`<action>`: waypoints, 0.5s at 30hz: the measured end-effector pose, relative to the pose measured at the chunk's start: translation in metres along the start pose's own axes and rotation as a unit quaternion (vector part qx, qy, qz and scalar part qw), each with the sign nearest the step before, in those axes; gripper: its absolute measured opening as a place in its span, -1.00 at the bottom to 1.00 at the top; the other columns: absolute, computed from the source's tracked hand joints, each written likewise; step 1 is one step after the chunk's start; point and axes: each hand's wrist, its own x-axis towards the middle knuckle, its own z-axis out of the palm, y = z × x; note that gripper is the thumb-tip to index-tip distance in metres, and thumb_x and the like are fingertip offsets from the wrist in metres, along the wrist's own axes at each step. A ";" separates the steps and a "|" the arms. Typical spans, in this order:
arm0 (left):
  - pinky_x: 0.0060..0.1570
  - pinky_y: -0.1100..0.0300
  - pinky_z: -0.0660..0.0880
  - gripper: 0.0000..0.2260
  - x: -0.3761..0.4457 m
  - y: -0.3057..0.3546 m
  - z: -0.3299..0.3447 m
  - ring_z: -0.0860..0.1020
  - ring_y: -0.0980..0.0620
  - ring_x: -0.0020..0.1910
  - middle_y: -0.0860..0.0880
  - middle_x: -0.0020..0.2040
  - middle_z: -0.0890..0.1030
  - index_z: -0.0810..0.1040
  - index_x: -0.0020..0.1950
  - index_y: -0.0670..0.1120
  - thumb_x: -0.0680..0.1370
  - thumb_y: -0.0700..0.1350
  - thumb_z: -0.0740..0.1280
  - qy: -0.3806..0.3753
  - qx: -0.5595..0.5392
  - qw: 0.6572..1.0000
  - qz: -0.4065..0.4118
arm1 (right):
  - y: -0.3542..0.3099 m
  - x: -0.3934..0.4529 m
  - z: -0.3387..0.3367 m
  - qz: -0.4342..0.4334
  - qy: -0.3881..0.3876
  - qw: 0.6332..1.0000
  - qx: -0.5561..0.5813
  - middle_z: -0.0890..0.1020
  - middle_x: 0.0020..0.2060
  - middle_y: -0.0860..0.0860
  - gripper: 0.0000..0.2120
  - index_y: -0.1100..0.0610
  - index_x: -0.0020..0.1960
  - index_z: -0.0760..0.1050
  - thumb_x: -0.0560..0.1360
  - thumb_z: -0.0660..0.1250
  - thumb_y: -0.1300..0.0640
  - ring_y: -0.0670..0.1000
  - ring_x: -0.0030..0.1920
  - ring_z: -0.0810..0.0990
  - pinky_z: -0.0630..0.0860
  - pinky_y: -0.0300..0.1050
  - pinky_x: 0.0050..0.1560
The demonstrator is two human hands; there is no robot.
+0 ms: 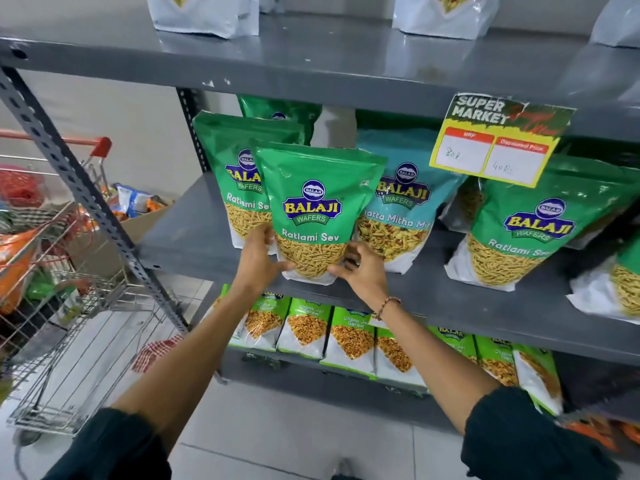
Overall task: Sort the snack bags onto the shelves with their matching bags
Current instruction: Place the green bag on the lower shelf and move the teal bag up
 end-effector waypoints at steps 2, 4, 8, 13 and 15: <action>0.00 0.25 0.34 -0.53 -0.020 0.002 0.007 0.38 0.05 -0.01 -0.03 0.04 0.38 0.30 0.18 -0.12 0.41 -0.05 0.46 0.081 -0.003 0.996 0.042 | 0.004 -0.007 -0.009 -0.008 0.017 0.999 -0.026 0.65 0.02 0.11 -0.52 0.23 0.18 0.48 0.31 0.51 0.17 -0.04 -0.04 0.59 0.52 -0.39 -0.04; -0.14 0.22 0.31 -0.80 -0.043 0.006 0.020 0.35 0.07 -0.15 0.00 -0.10 0.37 0.31 -0.02 -0.06 0.54 0.01 0.27 0.074 0.011 0.993 0.096 | 0.013 -0.018 -0.023 -0.018 0.109 0.993 -0.028 0.67 -0.08 0.10 -0.63 0.19 0.09 0.53 0.34 0.48 0.10 -0.03 -0.13 0.61 0.59 -0.22 -0.05; -0.08 0.16 0.35 -0.86 -0.065 0.030 0.071 0.41 0.08 -0.09 -0.01 -0.01 0.45 0.37 0.05 -0.10 0.61 -0.07 0.09 -0.121 0.023 0.978 0.171 | 0.041 -0.024 -0.067 -0.044 0.329 0.943 -0.001 0.48 0.01 0.10 -0.62 0.20 0.07 0.46 0.35 0.46 0.05 0.06 -0.10 0.55 0.56 0.14 -0.01; 0.44 0.07 0.12 -0.37 -0.039 0.079 0.131 0.12 -0.16 0.50 -0.12 0.55 0.03 -0.16 0.51 -0.14 0.58 -0.16 0.17 -0.143 -0.110 0.984 0.008 | 0.043 0.007 -0.105 0.032 0.146 0.986 -0.069 0.36 0.32 0.15 -0.20 0.23 0.38 0.19 0.30 0.50 0.01 0.10 0.28 0.41 0.43 0.06 0.26; 0.40 0.13 0.09 -0.38 -0.024 0.089 0.144 0.04 -0.17 0.52 -0.19 0.56 -0.03 -0.21 0.50 -0.18 0.60 -0.16 0.13 -0.129 -0.134 0.980 -0.074 | 0.039 0.016 -0.109 0.048 0.098 0.992 -0.067 0.36 0.31 0.07 -0.13 0.24 0.41 0.11 0.28 0.52 0.04 0.03 0.31 0.35 0.31 -0.09 0.28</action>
